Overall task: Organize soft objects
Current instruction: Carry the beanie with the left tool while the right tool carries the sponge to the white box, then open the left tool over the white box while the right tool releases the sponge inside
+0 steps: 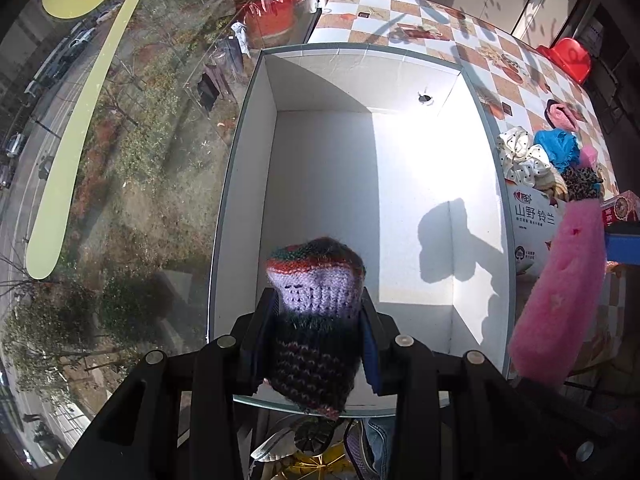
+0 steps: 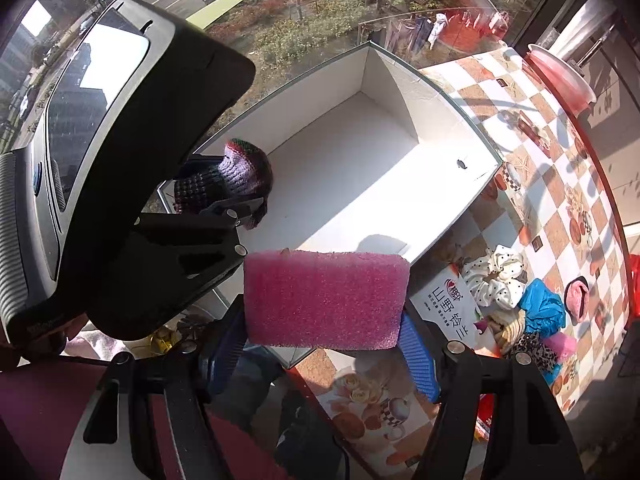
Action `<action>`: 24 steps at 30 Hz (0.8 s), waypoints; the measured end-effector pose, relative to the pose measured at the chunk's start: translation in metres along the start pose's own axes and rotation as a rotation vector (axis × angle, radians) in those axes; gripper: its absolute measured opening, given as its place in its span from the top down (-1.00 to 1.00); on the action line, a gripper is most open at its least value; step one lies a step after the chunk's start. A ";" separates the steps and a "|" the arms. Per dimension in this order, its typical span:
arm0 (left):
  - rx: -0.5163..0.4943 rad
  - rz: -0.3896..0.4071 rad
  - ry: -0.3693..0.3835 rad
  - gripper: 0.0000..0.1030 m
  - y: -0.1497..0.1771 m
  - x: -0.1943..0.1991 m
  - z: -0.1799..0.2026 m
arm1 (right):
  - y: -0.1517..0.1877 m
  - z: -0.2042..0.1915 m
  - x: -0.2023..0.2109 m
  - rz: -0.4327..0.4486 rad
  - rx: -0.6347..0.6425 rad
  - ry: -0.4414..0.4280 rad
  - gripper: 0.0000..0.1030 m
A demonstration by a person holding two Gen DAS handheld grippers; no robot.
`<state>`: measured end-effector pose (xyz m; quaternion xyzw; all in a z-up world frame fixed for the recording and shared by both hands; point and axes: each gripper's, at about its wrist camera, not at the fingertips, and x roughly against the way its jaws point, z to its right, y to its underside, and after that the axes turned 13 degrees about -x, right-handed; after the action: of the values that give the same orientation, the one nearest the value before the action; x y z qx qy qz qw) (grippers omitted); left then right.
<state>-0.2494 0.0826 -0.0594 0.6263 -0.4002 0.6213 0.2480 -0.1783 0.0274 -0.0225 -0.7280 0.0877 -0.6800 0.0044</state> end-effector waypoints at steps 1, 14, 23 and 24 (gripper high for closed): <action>-0.001 -0.001 0.001 0.20 0.000 -0.001 0.000 | 0.000 -0.001 -0.001 -0.001 0.006 0.002 -0.39; -0.007 0.018 -0.005 0.08 0.001 -0.002 0.000 | -0.005 -0.005 -0.004 -0.005 0.031 -0.011 -0.41; 0.037 0.112 -0.074 -0.68 0.002 0.012 -0.011 | -0.004 0.005 -0.003 -0.001 -0.015 0.009 -0.78; 0.053 0.122 -0.069 -0.83 0.003 0.013 -0.015 | -0.004 0.007 -0.003 0.003 -0.026 0.014 -0.92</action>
<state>-0.2611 0.0903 -0.0453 0.6281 -0.4294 0.6238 0.1788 -0.1711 0.0312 -0.0252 -0.7232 0.0975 -0.6837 -0.0045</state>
